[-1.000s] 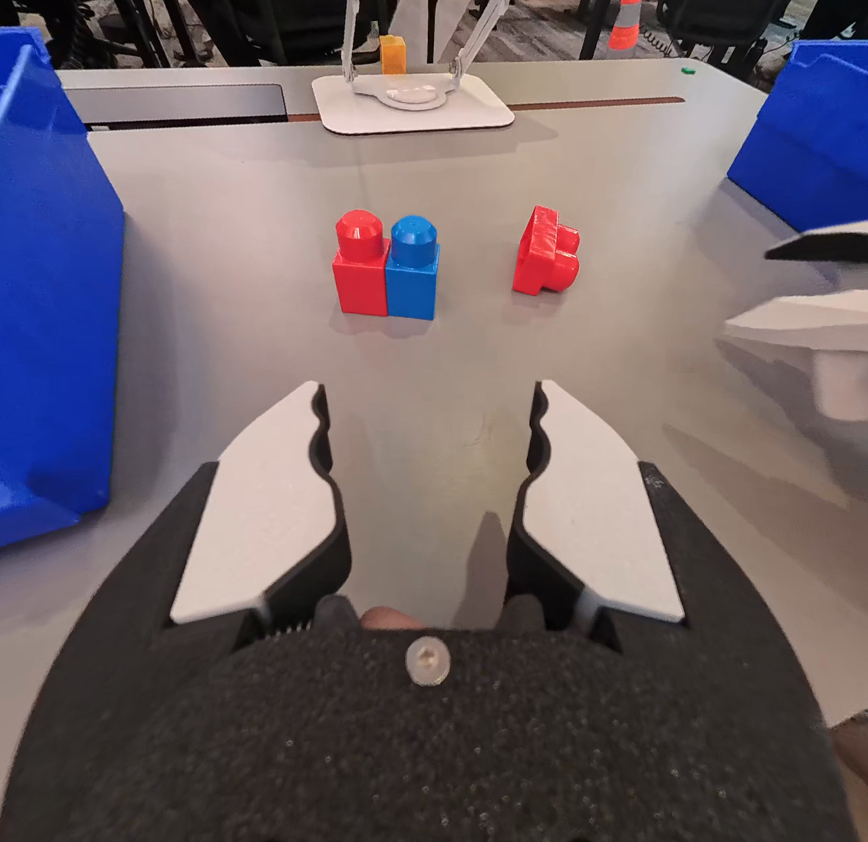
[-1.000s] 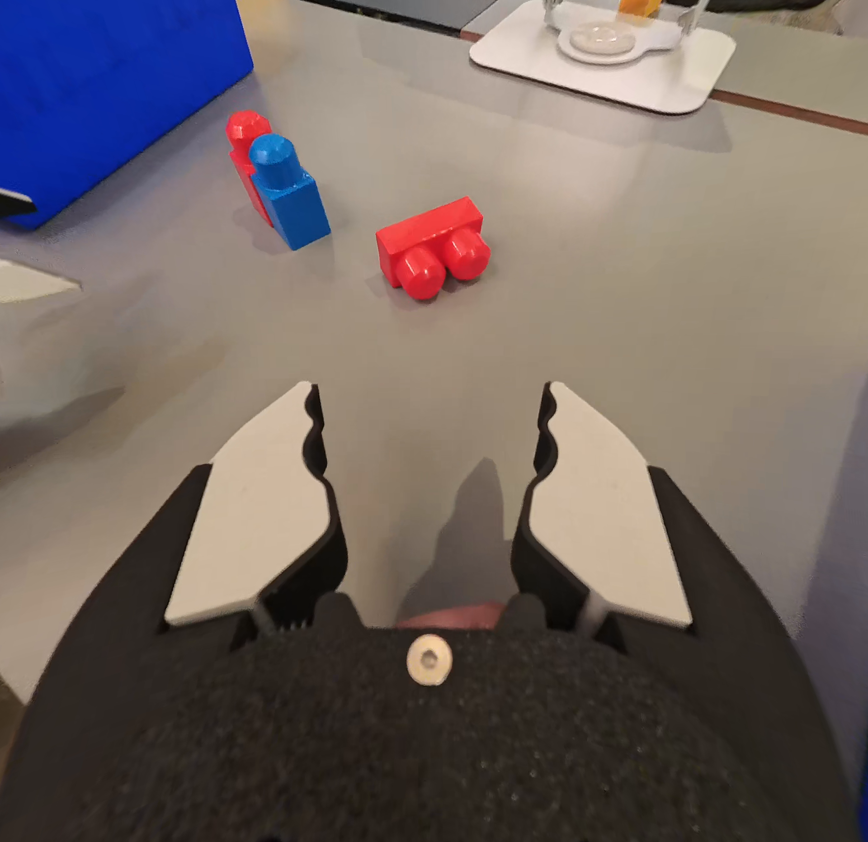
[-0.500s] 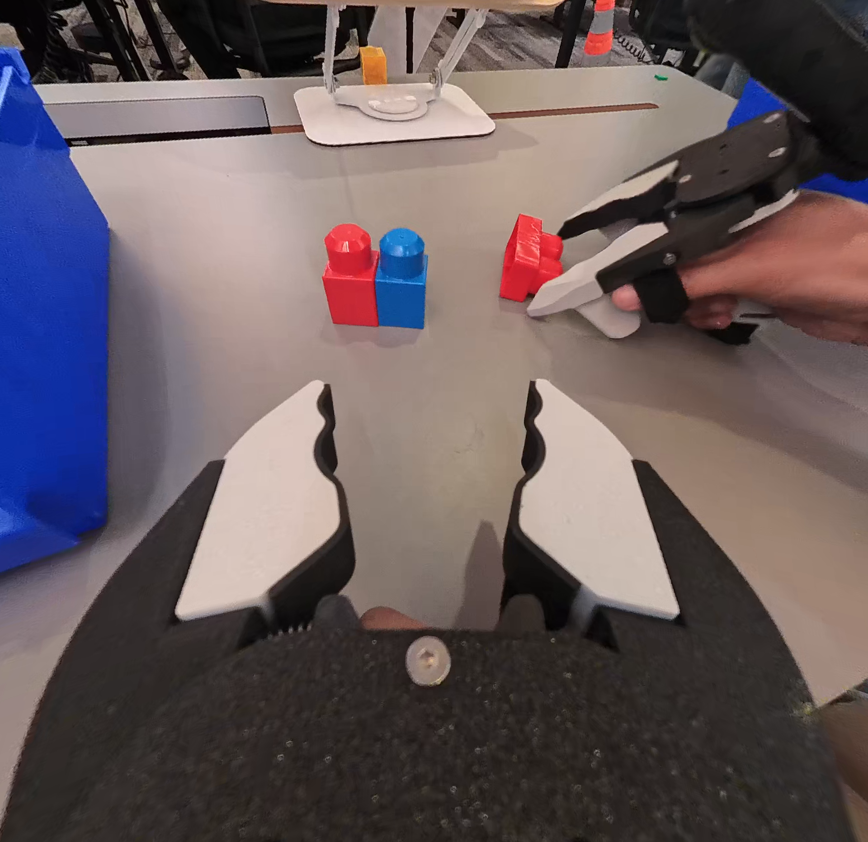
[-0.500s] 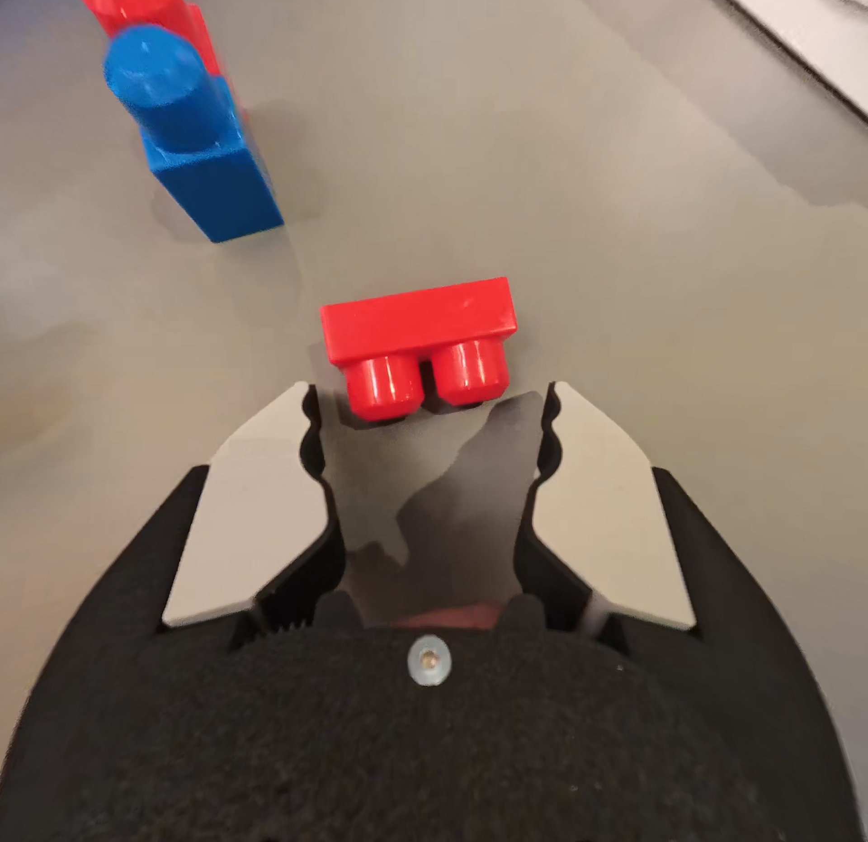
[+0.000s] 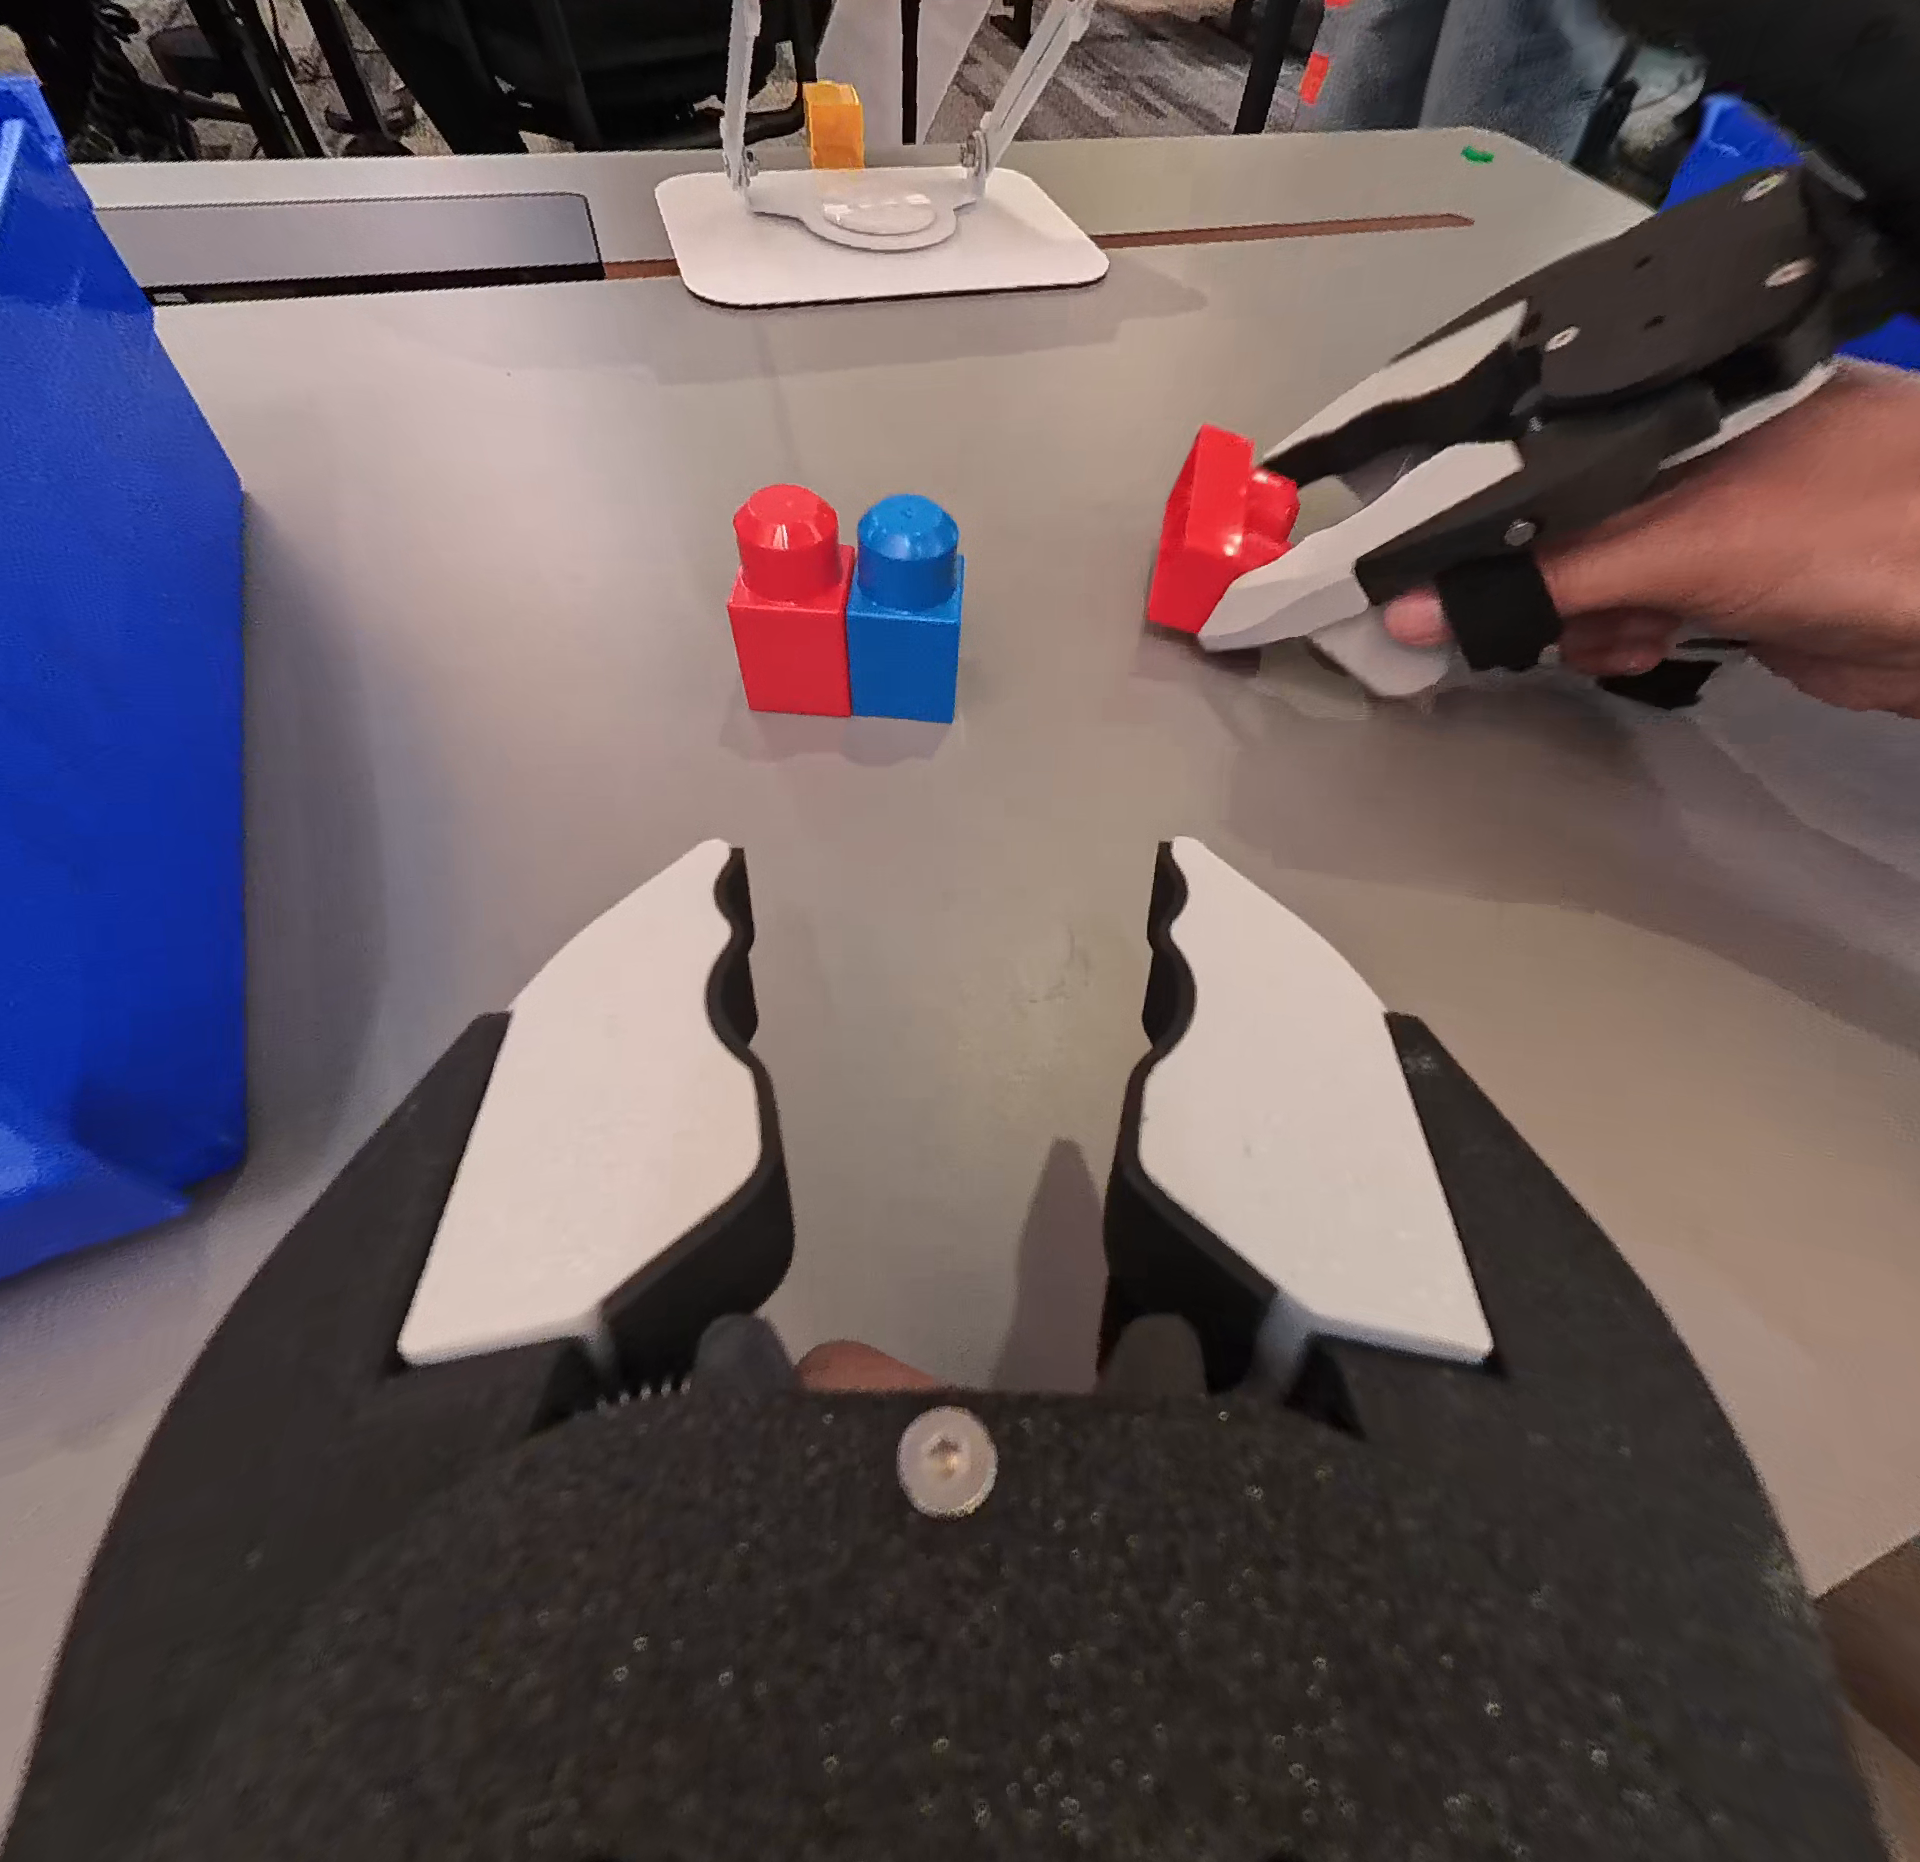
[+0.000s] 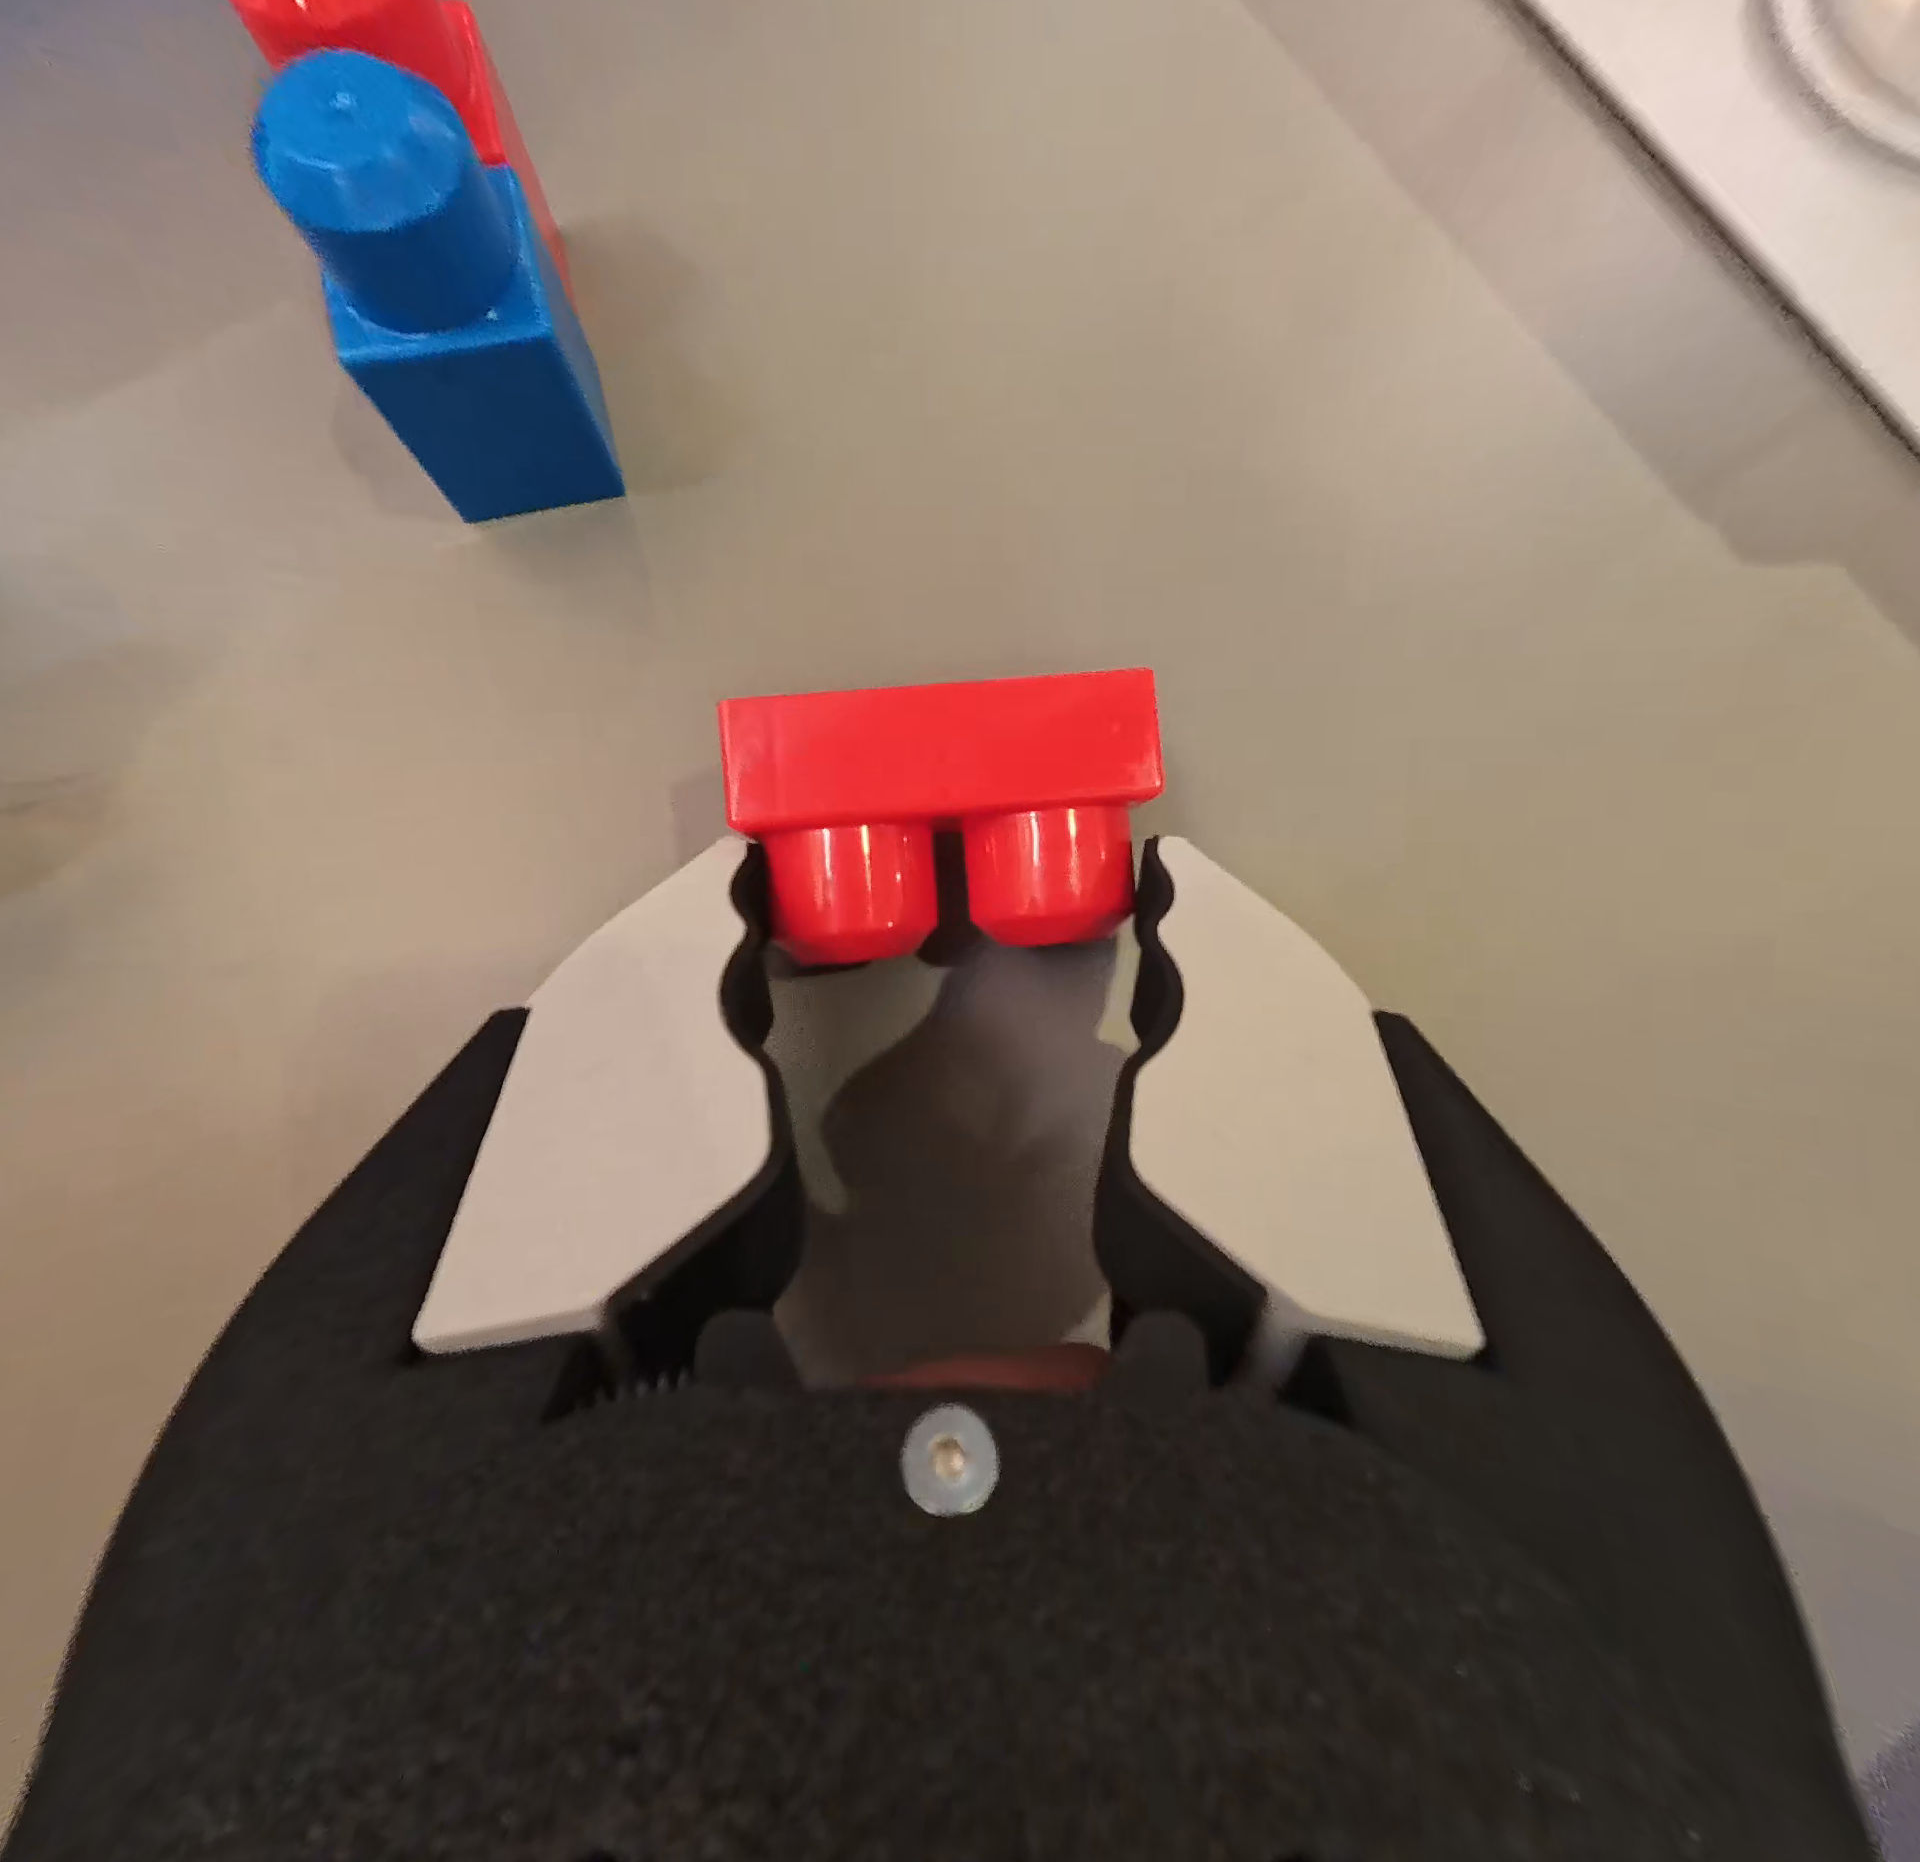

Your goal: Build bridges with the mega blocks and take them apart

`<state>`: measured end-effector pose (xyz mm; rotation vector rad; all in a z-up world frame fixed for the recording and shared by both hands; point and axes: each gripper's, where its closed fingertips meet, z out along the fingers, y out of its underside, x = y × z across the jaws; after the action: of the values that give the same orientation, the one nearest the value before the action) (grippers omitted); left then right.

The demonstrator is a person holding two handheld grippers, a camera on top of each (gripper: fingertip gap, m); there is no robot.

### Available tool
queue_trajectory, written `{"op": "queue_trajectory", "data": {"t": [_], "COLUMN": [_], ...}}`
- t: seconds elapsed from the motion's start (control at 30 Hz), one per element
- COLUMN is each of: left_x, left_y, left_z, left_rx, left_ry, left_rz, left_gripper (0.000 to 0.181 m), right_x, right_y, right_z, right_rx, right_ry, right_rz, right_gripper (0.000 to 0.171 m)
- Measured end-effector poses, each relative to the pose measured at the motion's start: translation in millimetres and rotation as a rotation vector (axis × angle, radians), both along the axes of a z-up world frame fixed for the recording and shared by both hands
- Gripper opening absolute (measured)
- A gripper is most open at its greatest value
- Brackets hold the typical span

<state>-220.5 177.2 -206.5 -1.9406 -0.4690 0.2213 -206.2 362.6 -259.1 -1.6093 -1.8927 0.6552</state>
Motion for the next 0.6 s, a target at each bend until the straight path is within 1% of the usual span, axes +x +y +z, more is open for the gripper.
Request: {"op": "queue_trajectory", "data": {"t": [0.1,0.2,0.27,0.37,0.43,0.53,0.6], "left_x": [-3,-8,-13,-18,-18,-12,-10], "left_y": [0,-1,-2,-5,-5,-2,-1], "left_z": [0,3,5,6,6,6,5], "left_rx": [-0.010,-0.027,-0.041,-0.016,0.020,0.047,0.027], "left_ry": [0.008,0.030,0.046,0.035,-0.011,-0.064,-0.050], "left_rz": [-0.004,-0.015,-0.015,-0.007,0.001,-0.018,-0.029], "left_gripper": [0.073,0.073,0.073,0.073,0.073,0.074,0.075], "right_x": [13,37,55,78,93,114,124], "right_y": [-3,-8,-11,-26,-35,-46,-53], "right_z": [26,52,68,83,86,79,70], "right_rx": [0.094,0.324,0.425,0.382,0.349,0.318,0.303], "right_ry": [0.049,0.065,0.081,0.171,0.224,0.264,0.265], "right_rz": [0.043,0.139,0.137,0.073,0.009,-0.090,-0.119], "right_gripper": [0.068,0.068,0.068,0.068,0.068,0.068,0.068]}}
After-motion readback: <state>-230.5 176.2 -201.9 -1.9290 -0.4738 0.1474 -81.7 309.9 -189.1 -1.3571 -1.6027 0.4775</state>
